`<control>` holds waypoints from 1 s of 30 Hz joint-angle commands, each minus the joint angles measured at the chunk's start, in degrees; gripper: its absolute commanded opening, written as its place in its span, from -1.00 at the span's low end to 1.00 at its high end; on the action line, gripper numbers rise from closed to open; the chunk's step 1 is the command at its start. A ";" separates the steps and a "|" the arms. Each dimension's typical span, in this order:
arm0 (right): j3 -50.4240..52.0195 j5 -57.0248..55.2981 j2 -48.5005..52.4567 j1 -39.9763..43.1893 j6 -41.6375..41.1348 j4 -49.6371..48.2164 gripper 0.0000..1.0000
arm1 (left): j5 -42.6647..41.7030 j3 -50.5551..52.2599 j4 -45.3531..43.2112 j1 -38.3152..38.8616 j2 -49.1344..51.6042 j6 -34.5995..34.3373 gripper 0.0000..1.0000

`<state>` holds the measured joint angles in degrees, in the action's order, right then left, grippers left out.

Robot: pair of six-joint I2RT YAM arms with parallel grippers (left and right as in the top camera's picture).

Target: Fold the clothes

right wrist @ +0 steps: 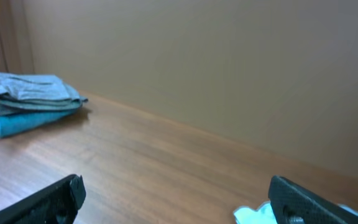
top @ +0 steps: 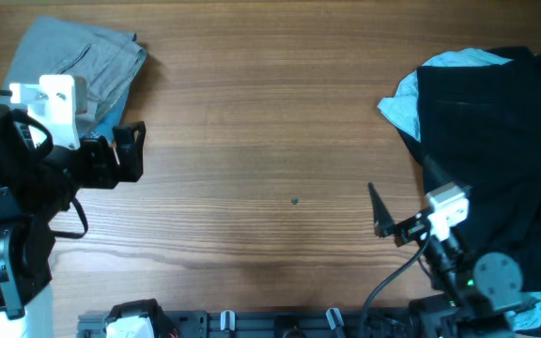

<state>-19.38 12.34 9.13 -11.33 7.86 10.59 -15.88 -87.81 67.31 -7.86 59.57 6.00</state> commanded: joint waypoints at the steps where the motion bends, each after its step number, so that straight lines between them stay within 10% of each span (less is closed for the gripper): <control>1: 8.39 2.95 -9.03 0.68 0.94 -1.90 1.00 | 0.35 -0.37 -0.13 0.31 -0.04 1.09 1.00; 6: 19.28 2.49 -8.96 0.87 -0.48 -13.62 0.99 | 0.35 -0.37 -0.13 0.31 0.07 1.09 1.00; 30: 19.08 2.54 -8.85 0.85 -0.33 -11.93 0.99 | 0.57 0.55 -0.35 1.68 -6.21 1.25 1.00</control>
<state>-0.34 13.96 0.99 -10.76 7.79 -1.17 -15.84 -87.81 67.33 -7.51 58.00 6.00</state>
